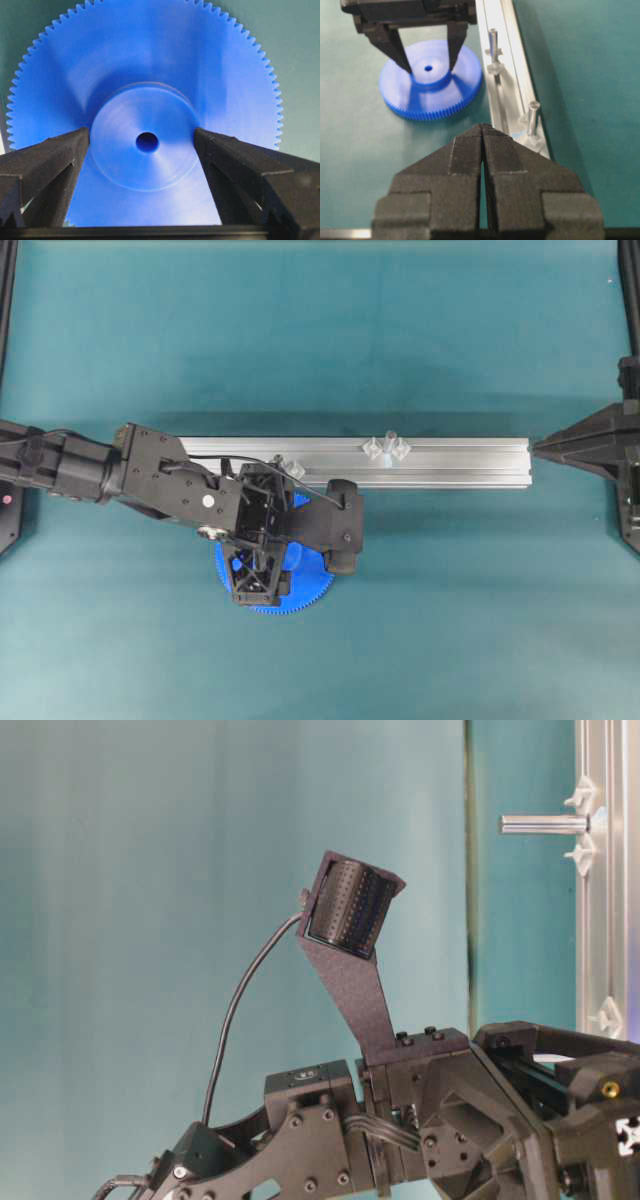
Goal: Insert the large gear onto the shaft.
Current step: 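Close the left gripper on the hub of the blue gear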
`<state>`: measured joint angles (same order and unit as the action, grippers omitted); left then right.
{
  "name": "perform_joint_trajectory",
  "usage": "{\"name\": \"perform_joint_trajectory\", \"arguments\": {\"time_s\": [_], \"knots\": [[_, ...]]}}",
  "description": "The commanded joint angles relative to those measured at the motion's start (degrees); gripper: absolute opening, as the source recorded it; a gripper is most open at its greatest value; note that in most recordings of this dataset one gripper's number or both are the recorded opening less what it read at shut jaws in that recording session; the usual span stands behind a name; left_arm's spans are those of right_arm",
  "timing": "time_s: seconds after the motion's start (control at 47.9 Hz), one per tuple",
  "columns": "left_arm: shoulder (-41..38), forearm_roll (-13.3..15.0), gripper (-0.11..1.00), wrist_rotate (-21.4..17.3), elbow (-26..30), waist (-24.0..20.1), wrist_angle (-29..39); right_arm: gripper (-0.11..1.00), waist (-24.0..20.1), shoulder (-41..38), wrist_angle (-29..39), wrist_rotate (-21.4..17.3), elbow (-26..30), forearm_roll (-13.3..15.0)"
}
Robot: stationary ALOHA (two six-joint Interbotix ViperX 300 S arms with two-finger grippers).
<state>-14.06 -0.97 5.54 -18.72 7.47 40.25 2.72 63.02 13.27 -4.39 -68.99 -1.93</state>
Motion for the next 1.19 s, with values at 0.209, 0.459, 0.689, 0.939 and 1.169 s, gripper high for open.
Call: {"name": "perform_joint_trajectory", "arguments": {"time_s": [0.209, 0.459, 0.689, 0.939, 1.169], "knots": [[-0.09, -0.09, 0.95, 1.67, 0.26, 0.62, -0.62, 0.02, 0.09, -0.35, -0.35, -0.53, 0.62, 0.00], [-0.26, -0.09, 0.95, 2.02, -0.26, 1.23, -0.88, 0.02, 0.09, -0.35, -0.35, -0.53, 0.62, 0.00], [-0.26, -0.18, 0.95, 1.93, -0.53, 1.41, -0.79, 0.02, 0.09, -0.35, -0.44, -0.62, 0.62, 0.00], [-0.35, -0.18, 0.95, 1.93, -0.97, 1.49, -0.62, 0.02, 0.09, 0.00, -0.35, -1.58, 0.35, 0.00], [-0.35, -0.18, 0.95, 1.85, -0.88, 1.41, -0.18, 0.02, 0.09, 0.09, -0.35, -1.76, 0.26, 0.09]]}}
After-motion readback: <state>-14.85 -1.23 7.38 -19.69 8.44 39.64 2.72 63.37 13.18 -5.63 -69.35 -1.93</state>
